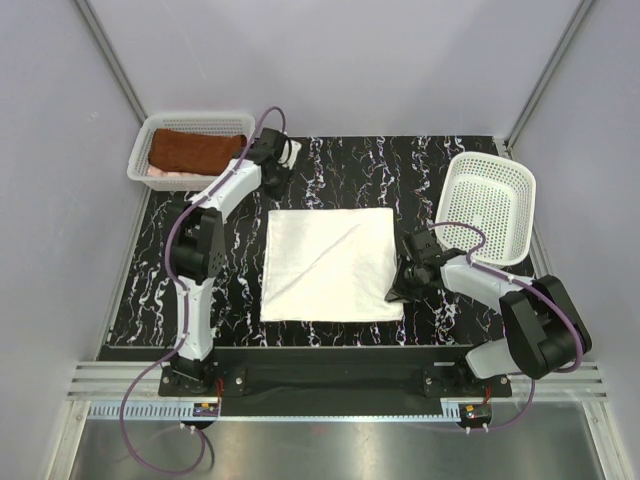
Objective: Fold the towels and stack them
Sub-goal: Fold the towel
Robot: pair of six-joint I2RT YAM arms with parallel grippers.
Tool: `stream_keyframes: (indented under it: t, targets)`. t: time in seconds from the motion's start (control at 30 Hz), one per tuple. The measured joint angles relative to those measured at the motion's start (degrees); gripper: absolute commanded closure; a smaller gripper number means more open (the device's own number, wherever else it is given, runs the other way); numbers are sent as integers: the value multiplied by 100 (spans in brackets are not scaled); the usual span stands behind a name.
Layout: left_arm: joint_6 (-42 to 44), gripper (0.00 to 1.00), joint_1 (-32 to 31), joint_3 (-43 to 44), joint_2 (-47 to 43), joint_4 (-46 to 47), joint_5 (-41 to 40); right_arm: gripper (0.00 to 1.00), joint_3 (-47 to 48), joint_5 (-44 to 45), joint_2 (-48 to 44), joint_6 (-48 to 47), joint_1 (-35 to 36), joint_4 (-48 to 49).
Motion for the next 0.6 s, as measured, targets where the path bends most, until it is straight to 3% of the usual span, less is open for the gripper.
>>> stream_keyframes:
  t: [0.27, 0.47, 0.5, 0.6]
  targets:
    - [-66, 63, -28, -278, 474, -87, 59, 83, 4, 20, -24, -4, 0, -87]
    - [-164, 88, -24, -28, 763, -149, 44, 83, 76, 142, -24, -22, 26, -297]
    - [-170, 98, -31, 2, 782, -164, 24, 84, 85, 160, -24, -20, 31, -328]
    - [-195, 100, -39, 127, 846, -243, -55, 85, 85, 166, -24, -20, 31, -345]
